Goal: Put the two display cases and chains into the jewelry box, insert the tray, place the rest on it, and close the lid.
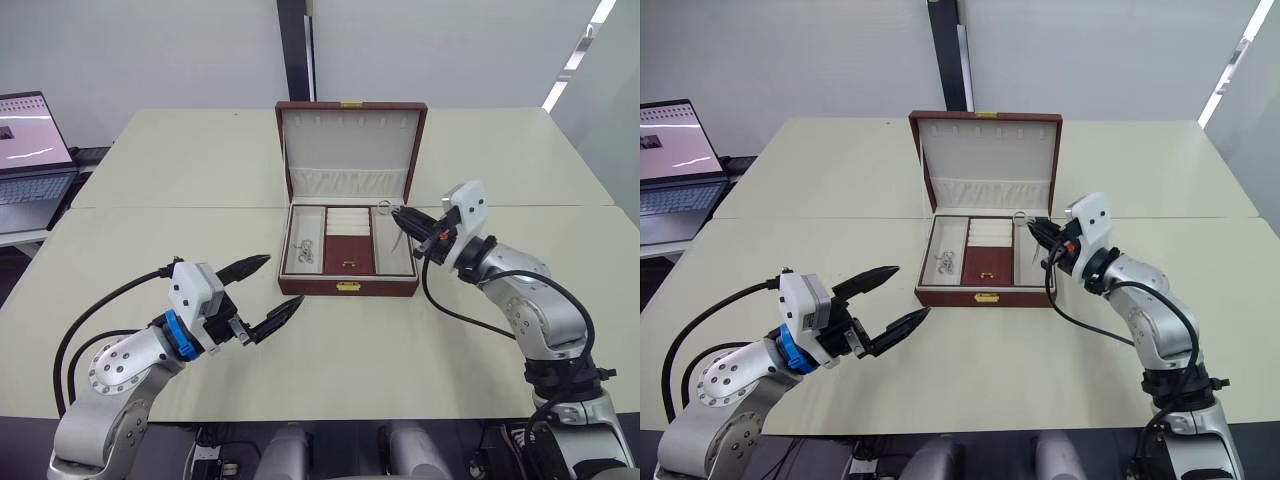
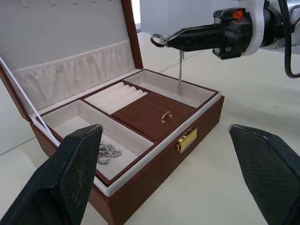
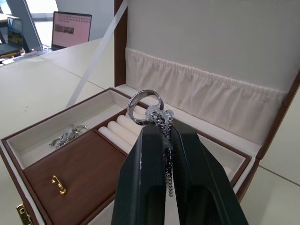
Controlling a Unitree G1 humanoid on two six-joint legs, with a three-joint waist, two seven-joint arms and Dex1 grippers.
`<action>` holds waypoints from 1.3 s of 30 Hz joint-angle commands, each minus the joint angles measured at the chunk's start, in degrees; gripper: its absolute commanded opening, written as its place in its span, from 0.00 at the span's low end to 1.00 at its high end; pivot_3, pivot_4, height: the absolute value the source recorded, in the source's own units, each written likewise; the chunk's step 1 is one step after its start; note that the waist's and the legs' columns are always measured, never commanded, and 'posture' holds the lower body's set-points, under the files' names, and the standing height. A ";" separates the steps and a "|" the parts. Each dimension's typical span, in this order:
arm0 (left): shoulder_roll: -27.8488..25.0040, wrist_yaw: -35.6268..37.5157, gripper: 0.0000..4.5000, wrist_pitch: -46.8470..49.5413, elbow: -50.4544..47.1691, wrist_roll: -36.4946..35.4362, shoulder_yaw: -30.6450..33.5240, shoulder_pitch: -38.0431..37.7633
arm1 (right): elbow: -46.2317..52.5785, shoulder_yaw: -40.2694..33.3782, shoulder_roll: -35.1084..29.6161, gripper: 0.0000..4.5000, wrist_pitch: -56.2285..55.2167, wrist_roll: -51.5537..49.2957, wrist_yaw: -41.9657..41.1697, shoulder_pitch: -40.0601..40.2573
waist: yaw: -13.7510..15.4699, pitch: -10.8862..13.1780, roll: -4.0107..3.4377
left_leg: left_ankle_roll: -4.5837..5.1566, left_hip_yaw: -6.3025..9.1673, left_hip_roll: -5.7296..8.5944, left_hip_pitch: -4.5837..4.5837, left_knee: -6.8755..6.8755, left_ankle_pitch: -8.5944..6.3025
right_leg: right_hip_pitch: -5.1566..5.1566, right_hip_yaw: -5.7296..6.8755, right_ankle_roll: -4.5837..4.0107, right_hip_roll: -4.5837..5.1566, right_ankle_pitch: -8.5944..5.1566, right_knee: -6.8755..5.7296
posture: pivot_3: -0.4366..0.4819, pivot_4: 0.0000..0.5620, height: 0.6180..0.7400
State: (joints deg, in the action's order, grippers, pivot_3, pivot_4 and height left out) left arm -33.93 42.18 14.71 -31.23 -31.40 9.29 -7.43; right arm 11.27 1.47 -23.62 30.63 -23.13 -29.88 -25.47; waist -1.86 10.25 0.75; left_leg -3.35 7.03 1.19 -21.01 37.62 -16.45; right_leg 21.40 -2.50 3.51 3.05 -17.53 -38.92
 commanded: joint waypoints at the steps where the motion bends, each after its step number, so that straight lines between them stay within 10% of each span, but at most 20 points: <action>1: 0.29 0.73 1.00 -1.82 -0.86 0.25 0.66 -0.61 | 0.59 -0.08 0.34 0.00 -1.66 1.20 -0.11 0.04 | 0.00 0.00 0.00 | 0.00 0.00 0.00 0.00 -0.01 0.00 | 0.00 0.00 0.00 0.00 0.00 0.00 | 0.48 0.27 1.00; 7: 0.48 1.96 1.00 -3.48 0.17 0.73 0.94 -1.83 | -0.39 -0.44 0.59 0.00 -1.55 2.05 -0.32 0.30 | -0.01 0.00 0.00 | 0.00 0.00 0.00 0.00 -0.06 0.00 | 0.02 -0.01 -0.01 0.00 0.00 0.01 | 0.48 0.27 1.00; 22: 0.35 4.02 1.00 -6.48 3.38 2.33 0.82 -2.59 | 1.49 -1.81 0.46 0.98 -0.72 0.08 -1.59 1.43 | 0.00 0.01 0.00 | -0.01 0.00 -0.01 0.03 -0.29 0.01 | 0.05 -0.02 -0.02 0.01 -0.01 0.07 | 0.48 0.27 1.00; 39: -6.55 8.60 1.00 -9.19 30.24 4.55 9.47 6.33 | -8.26 -13.44 -17.96 1.00 -11.41 -1.85 -22.85 14.04 | -0.35 0.09 0.05 | -0.02 -0.21 -0.02 0.11 -0.59 0.02 | 0.05 -0.03 -0.03 0.04 -0.02 0.27 | 0.48 0.27 1.00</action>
State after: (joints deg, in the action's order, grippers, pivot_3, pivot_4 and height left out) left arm -39.39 50.26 7.66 -3.74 -27.56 16.18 -1.84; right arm 3.41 -9.45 -40.47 21.73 -24.06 -50.98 -11.09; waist -2.21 10.34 0.80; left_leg -3.36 6.81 1.16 -20.89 37.04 -16.44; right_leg 21.45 -2.53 3.48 3.09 -17.55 -38.67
